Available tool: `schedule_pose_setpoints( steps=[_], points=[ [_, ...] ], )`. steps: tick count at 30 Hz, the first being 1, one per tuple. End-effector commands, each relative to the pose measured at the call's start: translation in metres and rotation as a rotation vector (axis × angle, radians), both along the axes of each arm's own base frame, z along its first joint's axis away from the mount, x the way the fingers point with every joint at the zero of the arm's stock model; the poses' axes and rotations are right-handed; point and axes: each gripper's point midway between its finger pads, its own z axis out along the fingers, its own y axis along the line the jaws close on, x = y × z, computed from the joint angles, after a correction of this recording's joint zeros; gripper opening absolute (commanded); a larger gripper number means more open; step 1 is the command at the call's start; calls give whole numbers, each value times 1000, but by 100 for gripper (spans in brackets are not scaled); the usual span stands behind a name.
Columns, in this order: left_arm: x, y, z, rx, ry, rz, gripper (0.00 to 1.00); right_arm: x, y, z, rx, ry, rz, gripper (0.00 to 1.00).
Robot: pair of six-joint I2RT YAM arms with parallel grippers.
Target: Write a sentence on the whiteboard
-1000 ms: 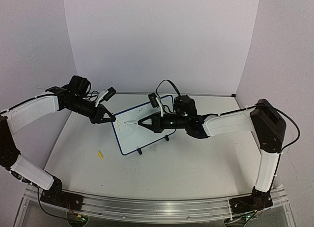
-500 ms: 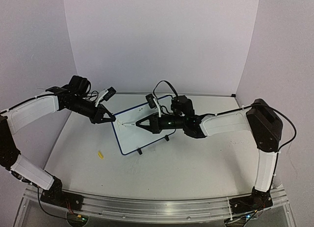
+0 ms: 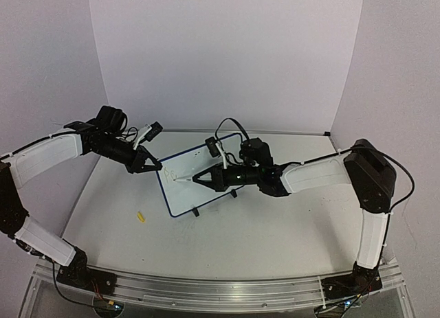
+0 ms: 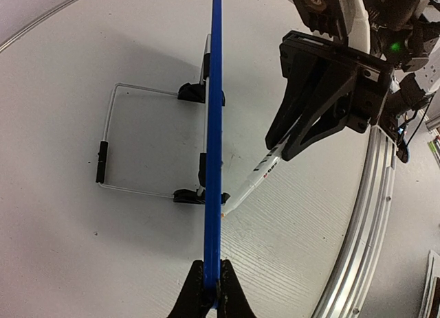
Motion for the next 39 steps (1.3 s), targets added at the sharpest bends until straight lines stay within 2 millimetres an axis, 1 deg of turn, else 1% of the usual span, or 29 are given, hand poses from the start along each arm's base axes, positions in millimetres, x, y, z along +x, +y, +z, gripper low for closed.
schedule_pose_setpoints(
  steps=[1,7,13,22,34,36,39],
  points=[
    [-1,-5,11,-16,-2,-24,0,17,-7,28,27,-73,-83,0],
    [-1,-5,12,-16,-5,-23,0,19,-11,45,45,-110,-105,0],
    [-2,-5,12,-17,-3,-24,0,19,-11,55,60,-125,-106,0],
    [-2,-5,12,-18,1,-26,0,20,-5,58,73,-124,-86,0],
    [-2,-6,12,-21,2,-28,0,18,0,54,76,-105,-61,0],
    [-2,-5,12,-20,2,-27,0,17,-1,55,79,-105,-56,0],
    [-2,-6,11,-19,5,-28,0,11,-3,64,96,-114,-37,0]
  ],
)
